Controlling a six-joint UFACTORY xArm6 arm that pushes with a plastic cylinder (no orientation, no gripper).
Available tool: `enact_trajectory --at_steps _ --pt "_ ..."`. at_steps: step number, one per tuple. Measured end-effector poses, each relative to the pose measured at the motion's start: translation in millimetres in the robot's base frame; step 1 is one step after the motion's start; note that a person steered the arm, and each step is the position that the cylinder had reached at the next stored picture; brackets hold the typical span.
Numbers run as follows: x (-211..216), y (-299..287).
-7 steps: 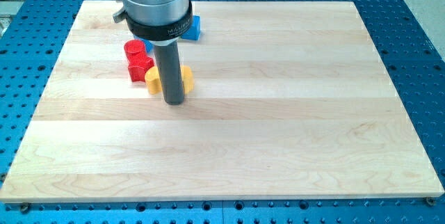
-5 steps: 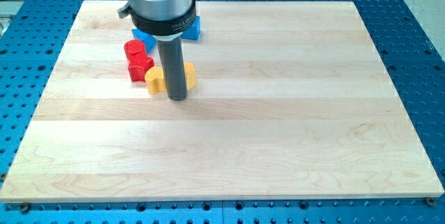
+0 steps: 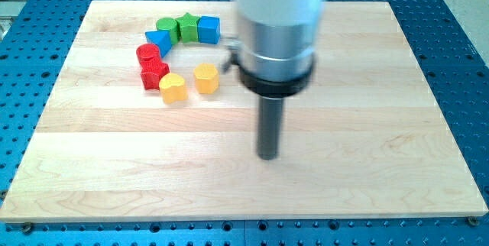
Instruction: Move the yellow blocks towards the top center
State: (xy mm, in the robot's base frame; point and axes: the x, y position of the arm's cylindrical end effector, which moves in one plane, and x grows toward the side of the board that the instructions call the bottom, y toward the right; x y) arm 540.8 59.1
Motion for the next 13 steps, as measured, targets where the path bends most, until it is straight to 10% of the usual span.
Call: enact_trajectory --at_steps 5,13 --pt "-72.1 -252.3" --pt "-135.0 -91.5"
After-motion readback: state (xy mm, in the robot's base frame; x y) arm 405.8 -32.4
